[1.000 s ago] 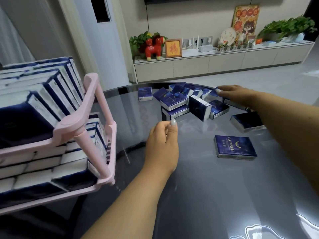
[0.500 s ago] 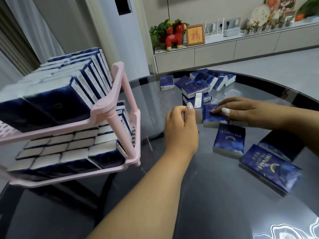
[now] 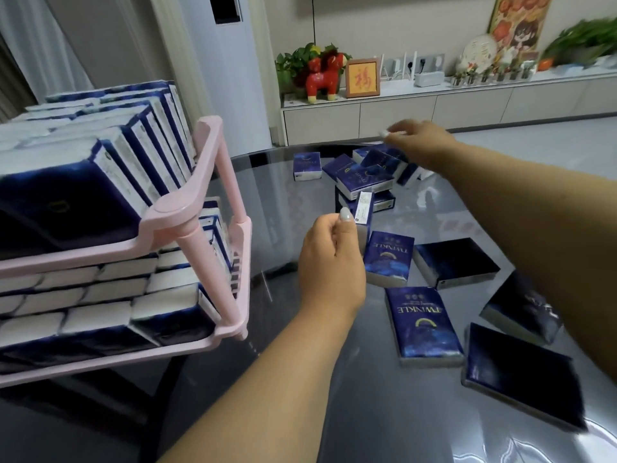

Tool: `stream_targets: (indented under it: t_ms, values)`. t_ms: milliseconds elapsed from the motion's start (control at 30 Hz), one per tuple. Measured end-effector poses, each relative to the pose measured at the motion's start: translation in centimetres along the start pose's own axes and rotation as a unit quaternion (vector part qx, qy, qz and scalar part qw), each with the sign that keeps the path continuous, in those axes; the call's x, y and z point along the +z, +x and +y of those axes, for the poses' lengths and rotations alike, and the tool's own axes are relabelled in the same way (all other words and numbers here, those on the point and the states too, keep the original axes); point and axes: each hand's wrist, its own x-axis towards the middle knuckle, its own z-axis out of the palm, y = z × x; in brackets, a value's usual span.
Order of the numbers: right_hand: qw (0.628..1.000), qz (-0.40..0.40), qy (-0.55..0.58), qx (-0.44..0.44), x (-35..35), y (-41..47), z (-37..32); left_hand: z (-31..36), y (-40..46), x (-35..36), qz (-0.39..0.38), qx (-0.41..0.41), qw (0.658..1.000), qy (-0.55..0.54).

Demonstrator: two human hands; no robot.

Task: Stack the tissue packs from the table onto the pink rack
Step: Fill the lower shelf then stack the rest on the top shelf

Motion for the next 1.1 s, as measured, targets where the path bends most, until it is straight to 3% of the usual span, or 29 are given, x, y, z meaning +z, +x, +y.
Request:
stream_targets:
  t_ms: [100, 167, 267, 467, 700, 800, 900, 967, 1033, 1100]
  values:
    - [0.992, -0.111, -0.056, -0.016, 2.2, 0.3, -1.0, 0.3, 0.0, -0.2, -0.015, -0.012, 1.000, -0.010]
    - [0.978, -0.132, -0.151, -0.051, 3.0, -0.4, -2.0, 0.5, 0.2, -0.4, -0.007, -0.027, 0.999, -0.030]
    - [0.968, -0.162, -0.182, -0.066, 3.1, -2.4, -2.6, 0.5, 0.8, -0.6, 0.017, -0.060, 0.994, -0.092]
    - [0.949, -0.236, -0.163, -0.133, 1.9, -8.3, -1.6, 0.3, 1.9, -1.4, -0.007, -0.103, 0.981, -0.162]
    - [0.915, -0.377, 0.023, -0.142, -0.9, -14.6, -2.2, 0.4, 1.9, -2.2, -0.059, -0.108, 0.969, -0.216]
    - [0.939, -0.308, 0.089, -0.127, -1.9, -13.5, -2.6, 0.0, 2.1, -2.0, -0.061, -0.100, 0.971, -0.208]
    - [0.987, -0.117, 0.094, -0.064, -1.9, -9.0, -1.7, -0.2, 2.2, -1.7, -0.069, -0.091, 0.975, -0.192]
    - [1.000, -0.014, 0.018, -0.013, -1.7, -5.1, -0.3, -0.5, 2.2, -1.5, -0.071, -0.086, 0.977, -0.183]
    - [0.998, 0.020, -0.048, 0.047, -1.5, -1.8, 1.3, -0.6, 2.2, -1.3, -0.073, -0.080, 0.980, -0.168]
    - [0.990, -0.014, -0.111, 0.083, -0.9, 0.5, 2.9, -0.6, 2.1, -1.1, -0.074, -0.078, 0.981, -0.163]
